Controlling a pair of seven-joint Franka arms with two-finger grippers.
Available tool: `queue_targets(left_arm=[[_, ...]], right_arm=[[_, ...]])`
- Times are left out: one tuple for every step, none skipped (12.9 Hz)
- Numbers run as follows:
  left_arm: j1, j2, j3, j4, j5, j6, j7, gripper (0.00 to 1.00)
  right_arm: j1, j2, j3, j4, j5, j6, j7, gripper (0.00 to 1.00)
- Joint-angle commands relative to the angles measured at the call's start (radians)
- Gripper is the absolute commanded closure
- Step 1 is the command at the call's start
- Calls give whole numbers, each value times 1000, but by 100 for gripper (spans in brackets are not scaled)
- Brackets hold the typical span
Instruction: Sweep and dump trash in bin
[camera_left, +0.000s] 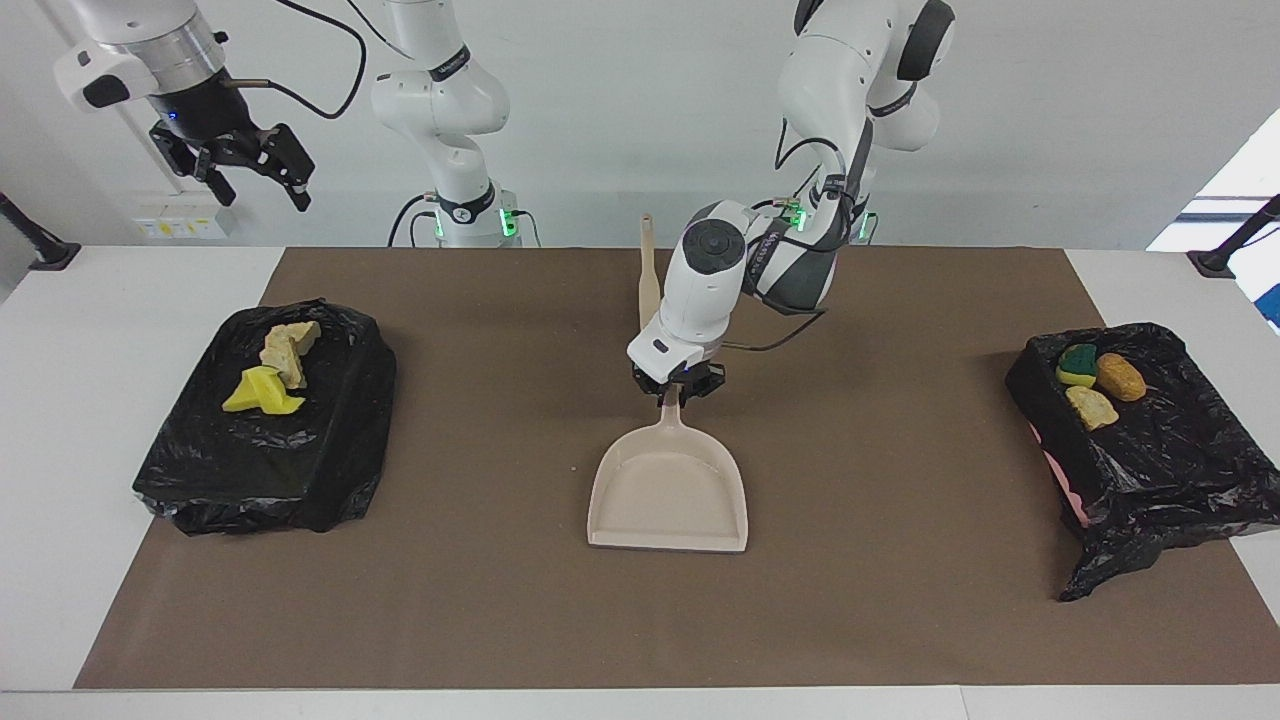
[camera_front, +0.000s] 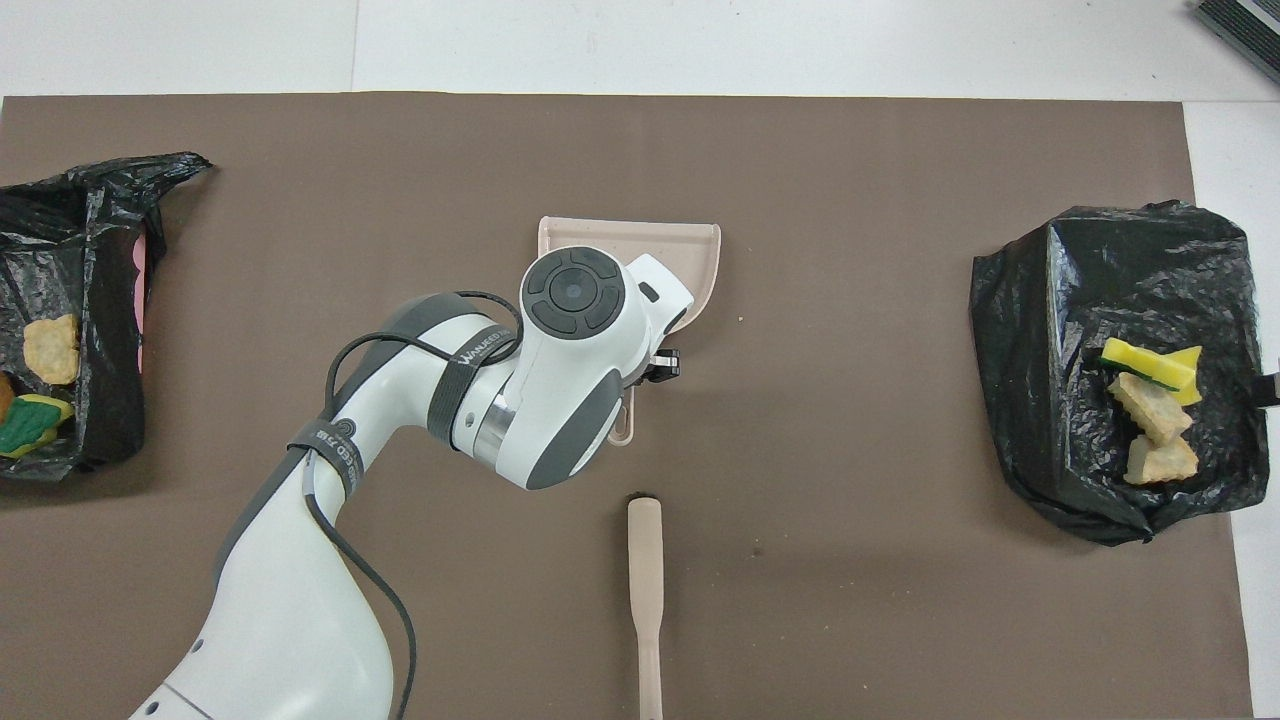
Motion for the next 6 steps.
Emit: queue_targets(left_arm=[[-7,-10,27,15,-8,-22,-13,24],[6,-42,30,9,-6,-42,-11,12],[23,-62,30,5,-6,-68,-5,0],[49,-107,30,-15,-6,-92,-1,0],[69,-148,32,-46,18,-120,5,0],[92,-194,30,-80,84,-135,30,0]], right_arm=[[-7,-10,6,-5,-16,-4,-13,0],[-7,-10,8,-2,-16,-7,-18,0],[-2,-12,14,-2,-12,-14,-18,0],[11,-12,23,0,-9,-9,-18,0],[22,-12,34,0,2,-11,-18,0],[28,-12,49,0,2,-11,-18,0]])
